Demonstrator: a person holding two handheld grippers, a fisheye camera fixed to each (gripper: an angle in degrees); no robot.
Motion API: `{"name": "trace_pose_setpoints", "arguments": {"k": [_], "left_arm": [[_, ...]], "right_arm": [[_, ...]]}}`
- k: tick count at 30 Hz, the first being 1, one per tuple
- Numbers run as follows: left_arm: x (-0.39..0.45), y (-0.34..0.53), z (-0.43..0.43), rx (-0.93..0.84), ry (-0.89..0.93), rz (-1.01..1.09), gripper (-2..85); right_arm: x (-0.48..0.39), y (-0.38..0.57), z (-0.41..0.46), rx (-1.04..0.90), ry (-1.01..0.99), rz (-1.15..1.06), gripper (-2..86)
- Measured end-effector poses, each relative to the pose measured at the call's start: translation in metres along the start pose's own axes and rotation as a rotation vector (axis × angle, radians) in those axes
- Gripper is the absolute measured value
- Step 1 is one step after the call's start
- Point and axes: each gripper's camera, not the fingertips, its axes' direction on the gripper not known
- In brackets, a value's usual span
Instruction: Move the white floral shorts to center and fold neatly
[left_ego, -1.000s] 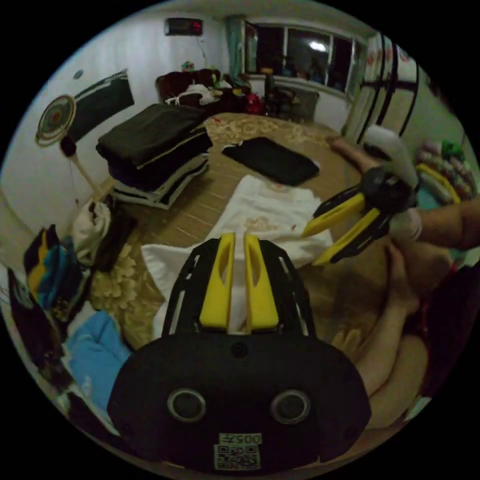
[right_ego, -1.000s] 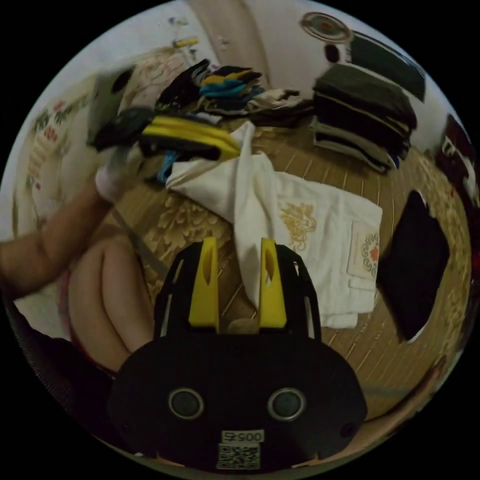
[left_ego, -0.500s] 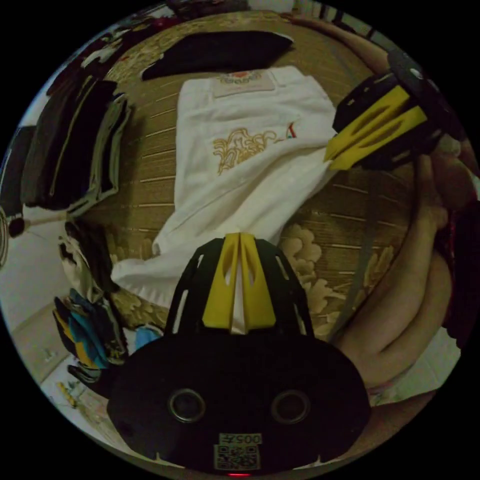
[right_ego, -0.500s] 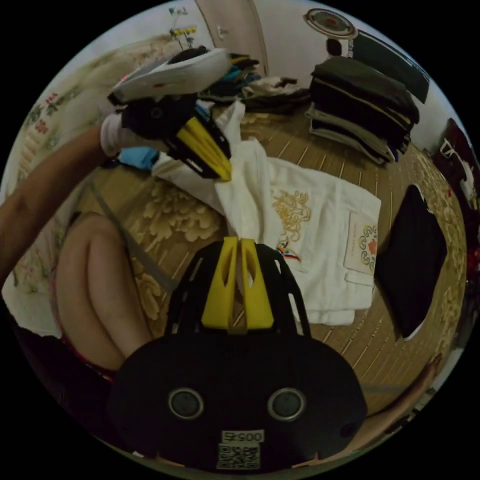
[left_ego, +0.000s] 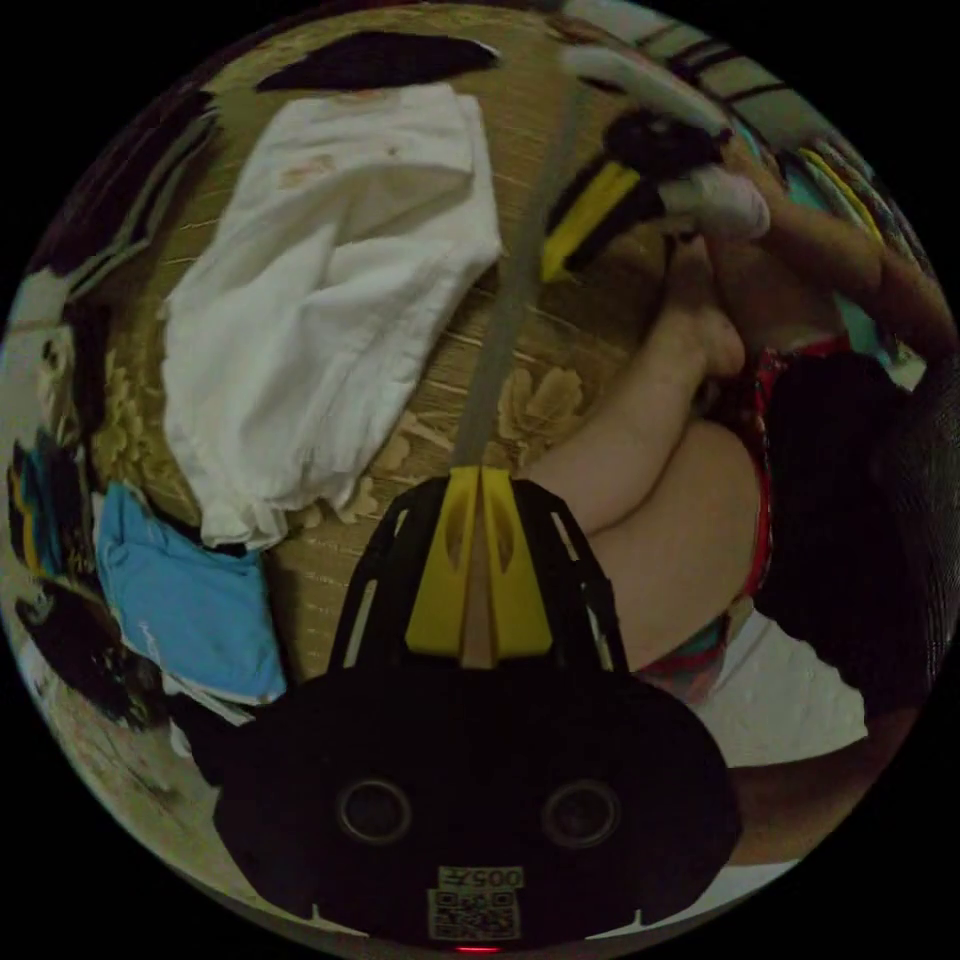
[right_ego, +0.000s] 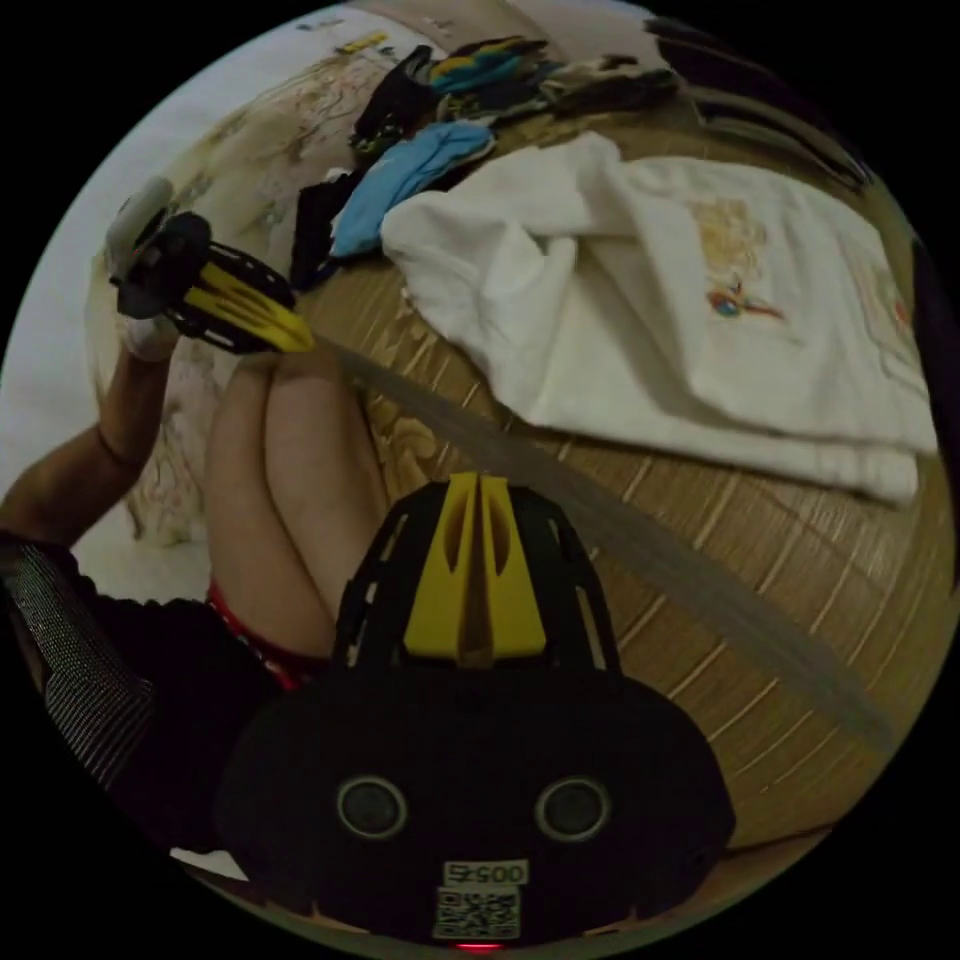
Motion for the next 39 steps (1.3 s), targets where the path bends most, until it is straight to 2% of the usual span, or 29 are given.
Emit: {"name": "trace_pose_setpoints", "arguments": {"k": [4, 7, 10, 13, 15, 19, 21, 26, 30, 35, 39], "left_arm": [[-0.046, -0.003, -0.023, 0.169, 0.011, -0.178, -0.3], [-0.089, -0.021, -0.009, 0.175, 0.198, -0.243, 0.1], [-0.118, -0.027, 0.002, 0.155, 0.313, -0.320, 1.2], [-0.136, -0.006, -0.018, 0.235, 0.334, -0.408, 3.9], [-0.153, 0.032, -0.039, 0.342, 0.312, -0.538, 5.9], [-0.177, 0.089, -0.048, 0.389, 0.291, -0.699, 7.9], [-0.190, 0.114, -0.044, 0.392, 0.336, -0.754, 9.0], [-0.212, 0.110, -0.030, 0.368, 0.475, -0.664, 12.3], [-0.226, 0.081, -0.028, 0.276, 0.546, -0.531, 7.1], [-0.216, 0.097, -0.051, 0.077, 0.365, -0.517, 6.0], [-0.211, 0.156, -0.047, 0.060, 0.427, -0.598, 4.4]], "right_arm": [[0.044, 0.029, -0.051, 0.199, 0.096, 0.237, -0.6], [0.087, 0.051, -0.090, 0.325, 0.201, 0.468, 1.4], [0.129, 0.068, -0.117, 0.380, 0.181, 0.611, 4.7], [0.157, 0.073, -0.132, 0.387, 0.143, 0.657, 5.8], [0.168, 0.072, -0.138, 0.394, 0.144, 0.657, 5.7], [0.184, 0.069, -0.146, 0.407, 0.112, 0.660, 4.1], [0.188, 0.070, -0.149, 0.409, 0.101, 0.653, 3.3], [0.194, 0.081, -0.162, 0.410, 0.085, 0.649, 2.0], [0.192, 0.090, -0.174, 0.434, 0.083, 0.632, 0.9], [0.171, 0.113, -0.198, 0.519, 0.146, 0.593, -0.9], [0.156, 0.137, -0.188, 0.531, 0.129, 0.664, -1.0]]}}
